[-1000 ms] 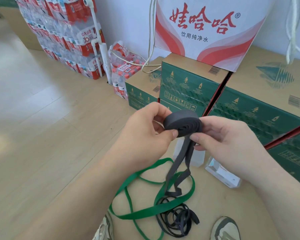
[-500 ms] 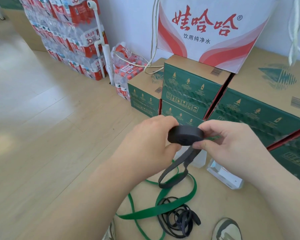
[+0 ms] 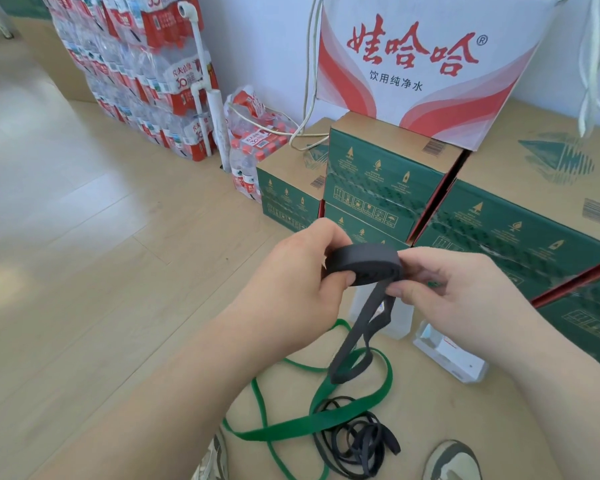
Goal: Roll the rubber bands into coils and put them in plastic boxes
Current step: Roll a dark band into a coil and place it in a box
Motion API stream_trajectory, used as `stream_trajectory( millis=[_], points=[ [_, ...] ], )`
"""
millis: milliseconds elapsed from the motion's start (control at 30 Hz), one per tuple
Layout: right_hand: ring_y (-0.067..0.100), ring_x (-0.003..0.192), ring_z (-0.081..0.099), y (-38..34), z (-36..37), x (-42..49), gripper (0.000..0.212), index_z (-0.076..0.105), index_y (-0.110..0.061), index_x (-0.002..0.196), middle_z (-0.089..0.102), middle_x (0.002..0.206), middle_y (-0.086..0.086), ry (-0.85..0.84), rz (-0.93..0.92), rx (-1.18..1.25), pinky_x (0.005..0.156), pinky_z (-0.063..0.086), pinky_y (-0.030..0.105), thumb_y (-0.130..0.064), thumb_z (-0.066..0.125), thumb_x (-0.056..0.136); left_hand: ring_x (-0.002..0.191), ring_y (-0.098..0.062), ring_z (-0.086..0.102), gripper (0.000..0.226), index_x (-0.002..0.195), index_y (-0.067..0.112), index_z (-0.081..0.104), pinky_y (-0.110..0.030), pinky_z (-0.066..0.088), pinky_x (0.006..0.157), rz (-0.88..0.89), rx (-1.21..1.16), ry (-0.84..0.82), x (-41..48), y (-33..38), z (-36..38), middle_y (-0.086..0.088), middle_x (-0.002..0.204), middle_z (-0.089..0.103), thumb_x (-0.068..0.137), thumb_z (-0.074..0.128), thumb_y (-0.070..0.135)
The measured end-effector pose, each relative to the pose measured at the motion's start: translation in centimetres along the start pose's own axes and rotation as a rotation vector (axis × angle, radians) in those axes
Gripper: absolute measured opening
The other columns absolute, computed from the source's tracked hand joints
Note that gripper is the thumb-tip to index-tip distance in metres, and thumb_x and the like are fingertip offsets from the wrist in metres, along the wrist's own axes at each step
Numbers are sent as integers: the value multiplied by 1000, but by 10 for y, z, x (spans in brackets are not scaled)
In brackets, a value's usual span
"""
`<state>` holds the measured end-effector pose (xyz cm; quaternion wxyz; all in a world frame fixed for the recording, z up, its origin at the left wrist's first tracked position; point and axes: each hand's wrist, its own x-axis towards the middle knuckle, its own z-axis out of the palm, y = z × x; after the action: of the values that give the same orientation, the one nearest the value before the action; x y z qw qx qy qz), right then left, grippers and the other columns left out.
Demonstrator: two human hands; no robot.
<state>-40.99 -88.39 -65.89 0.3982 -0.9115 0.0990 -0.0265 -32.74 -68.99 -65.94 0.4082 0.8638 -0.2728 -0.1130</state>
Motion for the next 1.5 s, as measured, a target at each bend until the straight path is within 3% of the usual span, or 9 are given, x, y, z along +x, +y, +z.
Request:
stream_trajectory(
  millis=[133,300,467,633,767,1100,1267,1433,1500],
  points=[
    [13,87,74,-3,-3,0,34,75,-40,104,78,90,-11,6,-8,119,87,60,31,-8,73,91,81,-1,65,21,107,32,52,-10,51,67,-56,-111,-41,-2,0,2,18,91,63,98,62,15],
    [21,82,71,1,-4,1,25,73,-37,94,75,87,-9,2,-23,81,81,57,32,-12,76,89,83,-4,68,21,108,29,54,-23,56,76,-83,-126,-99,-1,-1,2,14,101,66,98,60,12],
    [0,72,62,2,5,4,19,71,-30,92,71,87,-11,7,-64,-27,66,48,14,-13,75,88,93,-13,63,24,113,27,57,-38,54,85,-40,89,-67,1,-5,5,9,107,63,95,63,13],
    [10,84,57,2,13,4,15,63,-35,91,59,86,-14,-9,-108,-250,73,51,34,-22,71,90,100,-14,55,35,125,33,57,-34,49,83,133,368,10,0,1,5,12,113,57,91,67,27],
    [9,90,52,-3,11,-1,10,59,-39,98,55,91,-15,-23,-96,-396,75,50,32,-35,66,93,95,-15,52,22,116,31,61,-31,41,78,158,457,-53,2,4,10,10,103,57,95,62,23],
    [5,85,58,-1,5,0,17,73,-34,101,61,89,-15,70,-85,-105,76,49,25,-34,78,85,89,-9,60,24,105,34,65,-35,54,82,64,167,-12,6,-4,13,13,95,66,92,66,15],
    [2,78,68,3,-9,1,18,75,-38,100,74,84,-17,24,60,-1,76,56,23,-26,78,87,84,2,65,21,102,34,65,-5,48,70,-67,-160,21,7,3,9,18,91,72,94,70,15],
    [9,78,73,0,-13,-1,17,76,-33,94,76,81,-9,27,44,128,76,55,21,-17,74,90,83,-1,69,22,101,33,64,-9,50,70,-105,-291,11,4,7,9,17,92,72,94,70,13],
    [14,77,70,0,-11,-2,14,74,-31,92,74,79,-7,31,25,46,76,56,29,-17,73,90,86,-1,66,25,104,34,62,-15,53,75,-42,-125,32,1,6,11,16,97,68,90,73,16]
  ],
)
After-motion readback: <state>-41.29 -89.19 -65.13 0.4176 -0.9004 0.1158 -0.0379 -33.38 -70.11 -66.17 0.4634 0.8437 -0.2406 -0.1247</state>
